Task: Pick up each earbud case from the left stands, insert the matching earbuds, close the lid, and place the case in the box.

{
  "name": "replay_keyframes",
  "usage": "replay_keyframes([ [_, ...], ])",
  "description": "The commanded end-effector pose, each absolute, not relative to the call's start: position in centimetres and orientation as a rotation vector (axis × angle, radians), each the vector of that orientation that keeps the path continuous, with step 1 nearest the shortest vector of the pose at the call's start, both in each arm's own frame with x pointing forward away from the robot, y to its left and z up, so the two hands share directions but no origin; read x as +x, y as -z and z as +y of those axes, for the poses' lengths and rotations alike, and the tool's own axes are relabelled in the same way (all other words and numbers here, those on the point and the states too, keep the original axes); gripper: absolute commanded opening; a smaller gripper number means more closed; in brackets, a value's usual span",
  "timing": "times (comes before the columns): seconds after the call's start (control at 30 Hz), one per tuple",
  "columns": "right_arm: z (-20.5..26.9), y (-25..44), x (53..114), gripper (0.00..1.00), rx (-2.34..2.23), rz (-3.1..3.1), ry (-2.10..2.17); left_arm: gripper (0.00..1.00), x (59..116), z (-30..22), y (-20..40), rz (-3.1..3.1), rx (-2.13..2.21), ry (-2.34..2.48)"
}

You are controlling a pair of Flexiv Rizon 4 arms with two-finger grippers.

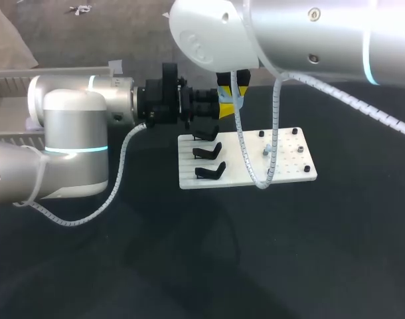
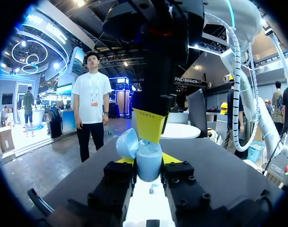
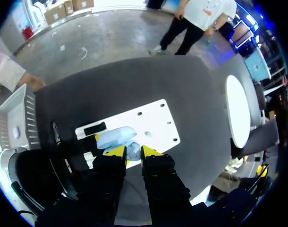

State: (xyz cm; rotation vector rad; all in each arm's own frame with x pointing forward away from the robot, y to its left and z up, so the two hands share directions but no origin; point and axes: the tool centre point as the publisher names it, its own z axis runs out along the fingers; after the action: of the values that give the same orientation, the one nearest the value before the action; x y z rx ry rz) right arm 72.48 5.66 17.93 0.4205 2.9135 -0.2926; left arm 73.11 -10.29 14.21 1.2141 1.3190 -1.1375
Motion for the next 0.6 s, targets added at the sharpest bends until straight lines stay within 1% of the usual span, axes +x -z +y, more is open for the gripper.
replay_keyframes([
  [0.03,5.83,-17.81,72.78,0.00,0.420,2.919,0.298,0.00,73.10,-10.33,-14.23,1.314,1.210,1.134],
  [0.33,5.99,-17.92,72.79,0.00,0.417,2.925,0.284,0.00,73.10,-10.33,-14.23,1.314,1.210,1.134],
  [0.37,5.99,-17.92,72.79,0.08,0.416,2.926,0.283,0.00,73.10,-10.33,-14.23,1.314,1.210,1.134],
  [0.4,6.00,-17.93,72.78,0.13,0.416,2.927,0.282,0.00,73.10,-10.33,-14.23,1.314,1.210,1.134],
  [0.47,6.01,-17.94,72.77,0.20,0.416,2.927,0.281,0.00,73.10,-10.33,-14.23,1.314,1.210,1.134],
  [0.5,6.02,-17.94,72.76,0.22,0.416,2.928,0.282,0.00,73.10,-10.33,-14.23,1.314,1.210,1.134],
  [0.6,6.07,-17.96,72.72,0.23,0.415,2.929,0.280,0.00,73.10,-10.33,-14.23,1.314,1.210,1.134],
])
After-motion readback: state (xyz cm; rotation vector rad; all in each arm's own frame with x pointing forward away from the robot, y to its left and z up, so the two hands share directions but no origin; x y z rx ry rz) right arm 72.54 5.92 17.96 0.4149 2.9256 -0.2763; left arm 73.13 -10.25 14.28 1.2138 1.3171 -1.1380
